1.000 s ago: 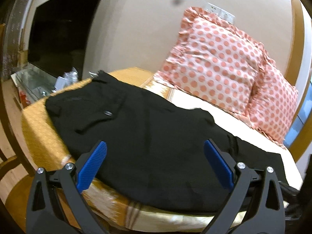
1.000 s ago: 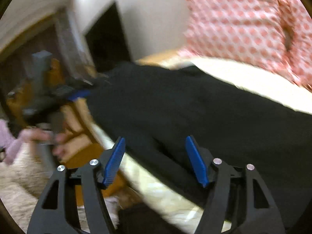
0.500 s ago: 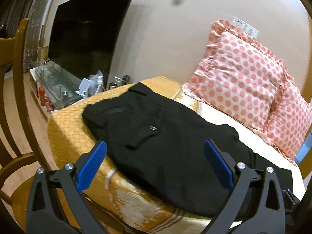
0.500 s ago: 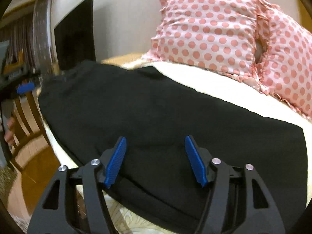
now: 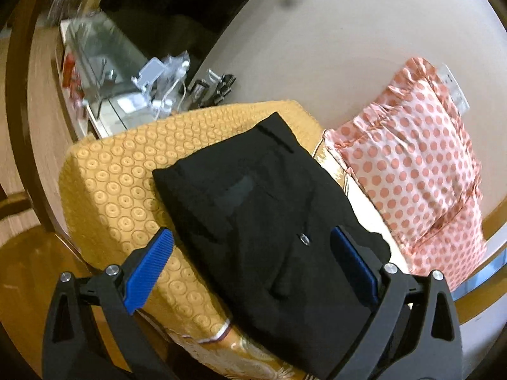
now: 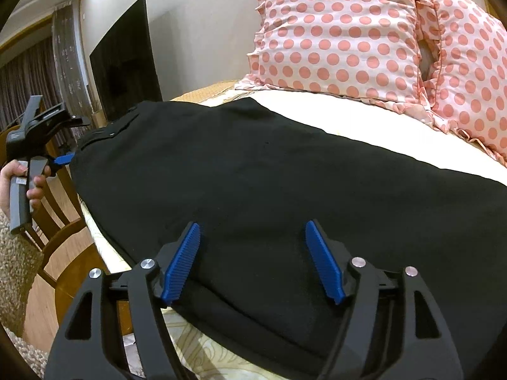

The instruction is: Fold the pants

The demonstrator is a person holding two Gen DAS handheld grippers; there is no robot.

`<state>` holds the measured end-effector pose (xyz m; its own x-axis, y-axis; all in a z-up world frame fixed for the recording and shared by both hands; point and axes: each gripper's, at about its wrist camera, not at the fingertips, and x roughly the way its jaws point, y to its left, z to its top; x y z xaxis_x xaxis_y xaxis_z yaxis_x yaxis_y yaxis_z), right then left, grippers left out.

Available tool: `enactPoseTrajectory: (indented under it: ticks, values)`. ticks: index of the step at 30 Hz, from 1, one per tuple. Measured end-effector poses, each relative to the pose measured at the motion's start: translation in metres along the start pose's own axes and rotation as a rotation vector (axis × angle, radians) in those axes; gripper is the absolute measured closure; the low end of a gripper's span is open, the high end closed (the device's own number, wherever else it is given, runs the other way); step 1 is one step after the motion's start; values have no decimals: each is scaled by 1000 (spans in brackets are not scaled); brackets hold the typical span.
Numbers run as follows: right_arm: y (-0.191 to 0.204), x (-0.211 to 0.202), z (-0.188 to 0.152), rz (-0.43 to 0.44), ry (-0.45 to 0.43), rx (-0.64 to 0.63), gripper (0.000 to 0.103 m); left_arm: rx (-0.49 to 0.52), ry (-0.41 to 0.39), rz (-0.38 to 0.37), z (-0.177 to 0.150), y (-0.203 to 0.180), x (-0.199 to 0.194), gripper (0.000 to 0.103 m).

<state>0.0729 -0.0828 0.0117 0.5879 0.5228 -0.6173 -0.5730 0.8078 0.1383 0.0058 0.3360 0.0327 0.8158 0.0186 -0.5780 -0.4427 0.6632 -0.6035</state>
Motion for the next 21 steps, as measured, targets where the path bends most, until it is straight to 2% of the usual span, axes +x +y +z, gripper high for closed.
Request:
enactPoseTrajectory:
  ticks: [4,7,10,12,14,15,16,18,19,21]
  values:
    - [0,0,0,-1,0,1,29,-3,-4,3,0,-2,1,5]
    - [-1,0,0,-1,0,3,28,7,31,-23,-5,-10,5,5]
    - [-1,0,0,0,-2,5,27,43,49,-11,-13,-21,8,5]
    - [-2,-1,0,1,-1,2,27,28,80,-68,-18,-24,9,5]
    - [-2,0,1,0,1,3,27,-28,164,-223,-25,-26,15,6]
    - [-2,0,1,0,1,3,27,-55,200,-265,-29,-28,18,6]
    - [-2,-1,1,0,2,2,27,-42,180,-246,-31,-30,16,6]
    - [-2,0,1,0,2,2,27,-2,142,-169,-31,-34,15,16]
    - [-2,-1,1,0,3,-1,26,-10,129,-146,-29,-32,15,18]
    - [-2,-2,1,1,3,-5,26,-38,123,-150,-25,-28,15,24]
